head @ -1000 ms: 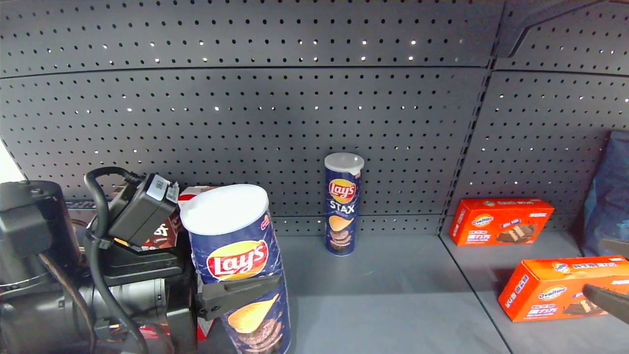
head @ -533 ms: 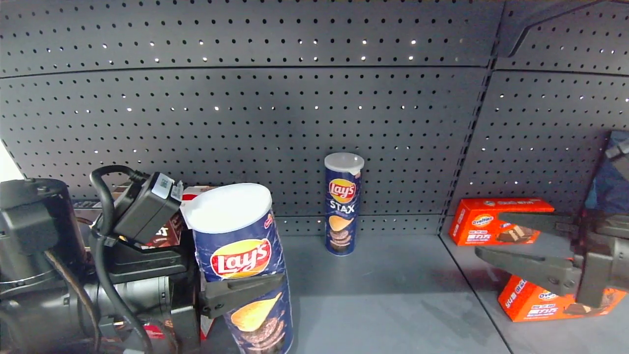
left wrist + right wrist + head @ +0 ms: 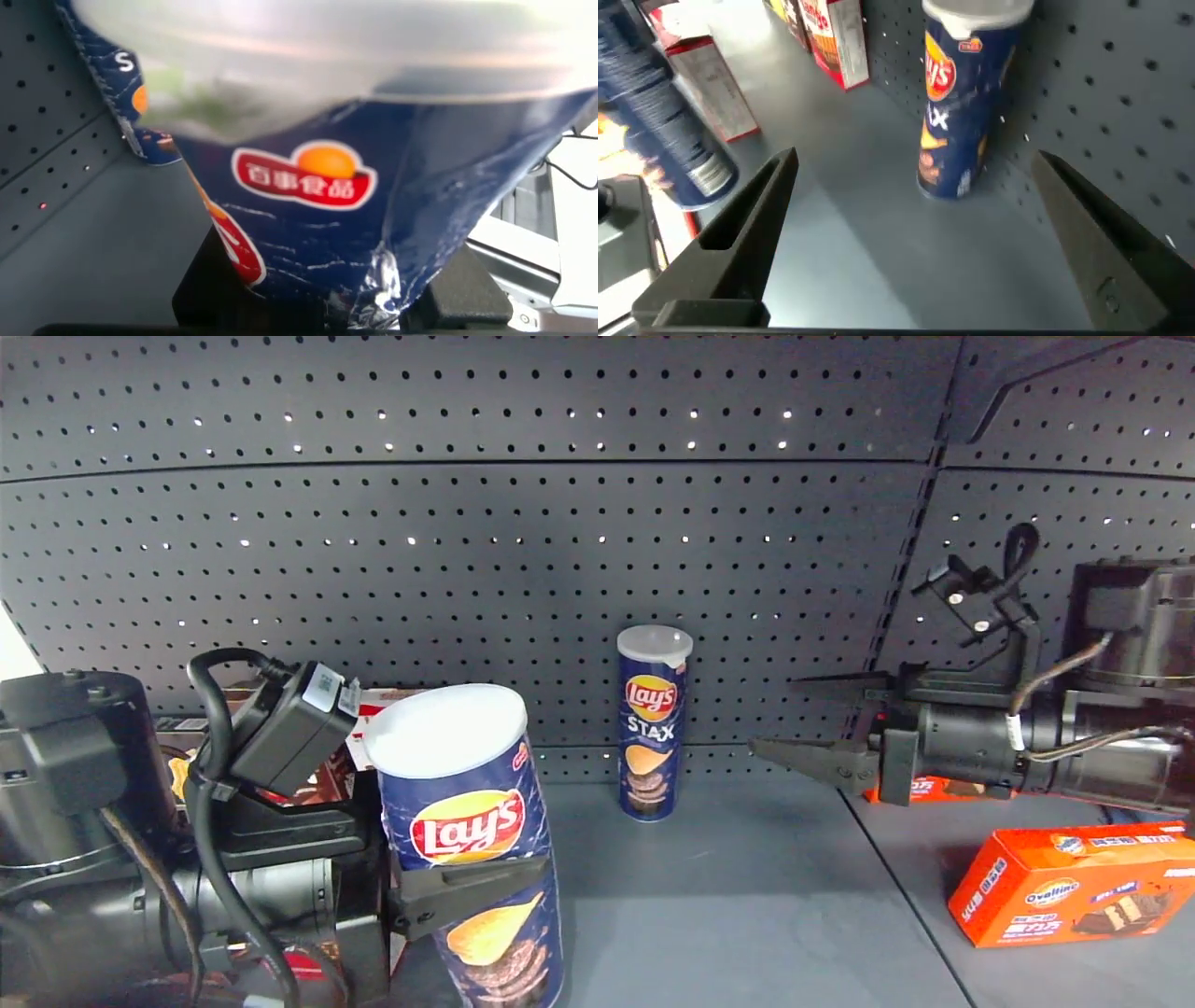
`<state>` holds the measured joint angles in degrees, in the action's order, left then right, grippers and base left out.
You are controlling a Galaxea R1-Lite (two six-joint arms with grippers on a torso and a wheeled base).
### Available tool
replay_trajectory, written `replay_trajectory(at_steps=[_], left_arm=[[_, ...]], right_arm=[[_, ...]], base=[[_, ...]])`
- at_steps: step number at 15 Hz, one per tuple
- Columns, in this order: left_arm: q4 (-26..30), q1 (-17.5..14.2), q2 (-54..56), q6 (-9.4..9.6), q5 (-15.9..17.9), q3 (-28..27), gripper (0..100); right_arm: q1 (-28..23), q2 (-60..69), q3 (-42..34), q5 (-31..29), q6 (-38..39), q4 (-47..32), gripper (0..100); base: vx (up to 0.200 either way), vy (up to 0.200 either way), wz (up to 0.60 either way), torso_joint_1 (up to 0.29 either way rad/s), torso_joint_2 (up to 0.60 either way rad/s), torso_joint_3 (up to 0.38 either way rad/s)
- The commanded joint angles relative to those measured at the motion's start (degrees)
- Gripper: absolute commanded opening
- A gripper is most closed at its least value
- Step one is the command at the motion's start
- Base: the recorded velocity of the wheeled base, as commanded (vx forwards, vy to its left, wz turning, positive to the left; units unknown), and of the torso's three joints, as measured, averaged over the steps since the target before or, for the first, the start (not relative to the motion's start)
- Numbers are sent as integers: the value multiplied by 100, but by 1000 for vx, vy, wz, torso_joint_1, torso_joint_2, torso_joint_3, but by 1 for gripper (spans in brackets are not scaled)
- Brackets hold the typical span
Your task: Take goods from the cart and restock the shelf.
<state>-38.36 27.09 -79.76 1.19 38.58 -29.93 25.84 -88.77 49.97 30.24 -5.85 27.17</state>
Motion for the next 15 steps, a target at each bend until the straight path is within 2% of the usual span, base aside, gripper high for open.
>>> replay_trajectory(at_steps=[1, 5, 15], left_arm=[[-31, -2, -136, -5, 0, -83, 0], [-22, -28, -250, -5, 9, -250, 0], [-4, -28, -408, -5, 9, -382, 0]], right_arm=[[8, -668, 110, 263, -4, 289, 100], [8, -1134, 224, 781, -13, 746, 100], [-44, -2206, 1103, 939, -83, 781, 100]], base=[[0, 0, 0, 0, 0, 0], [0, 0, 0, 0, 0, 0], [0, 0, 0, 0, 0, 0]])
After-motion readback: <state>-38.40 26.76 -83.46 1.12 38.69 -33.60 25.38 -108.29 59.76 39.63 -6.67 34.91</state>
